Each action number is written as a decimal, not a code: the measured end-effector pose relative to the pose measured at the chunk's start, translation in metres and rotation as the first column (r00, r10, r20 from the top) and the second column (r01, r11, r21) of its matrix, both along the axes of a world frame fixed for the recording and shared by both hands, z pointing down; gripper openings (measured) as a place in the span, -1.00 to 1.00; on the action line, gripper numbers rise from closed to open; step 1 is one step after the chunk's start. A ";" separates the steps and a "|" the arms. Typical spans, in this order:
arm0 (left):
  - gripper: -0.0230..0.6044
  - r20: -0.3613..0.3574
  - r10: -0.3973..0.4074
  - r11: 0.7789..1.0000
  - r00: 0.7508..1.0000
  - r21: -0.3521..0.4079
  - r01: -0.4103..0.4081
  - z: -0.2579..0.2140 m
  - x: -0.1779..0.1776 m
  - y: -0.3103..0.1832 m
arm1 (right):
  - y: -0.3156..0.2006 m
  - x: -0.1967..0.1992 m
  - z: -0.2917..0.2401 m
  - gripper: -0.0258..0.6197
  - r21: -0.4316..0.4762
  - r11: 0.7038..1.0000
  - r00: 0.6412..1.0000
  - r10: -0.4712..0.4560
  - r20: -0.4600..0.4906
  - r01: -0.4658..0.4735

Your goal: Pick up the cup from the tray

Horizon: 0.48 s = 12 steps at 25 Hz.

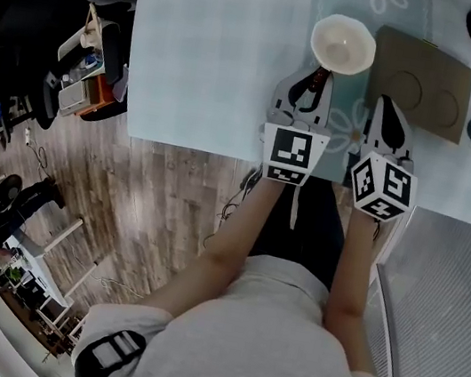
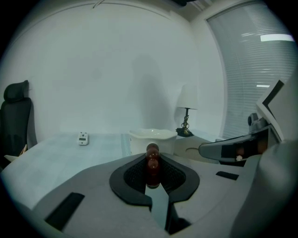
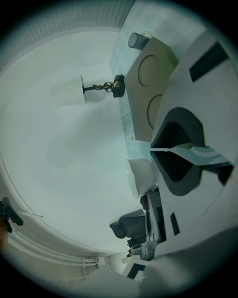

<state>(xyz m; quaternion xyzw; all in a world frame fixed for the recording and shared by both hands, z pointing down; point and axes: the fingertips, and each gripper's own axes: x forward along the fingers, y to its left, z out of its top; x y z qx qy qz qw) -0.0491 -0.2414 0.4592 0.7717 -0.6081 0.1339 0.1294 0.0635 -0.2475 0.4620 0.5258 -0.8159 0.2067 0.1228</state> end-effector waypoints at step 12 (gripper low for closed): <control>-0.81 0.008 0.005 0.999 1.000 -0.042 -0.005 0.032 -0.005 -0.007 | -0.002 -0.016 0.022 -0.85 -0.042 0.998 0.999 -0.041 -0.012 0.041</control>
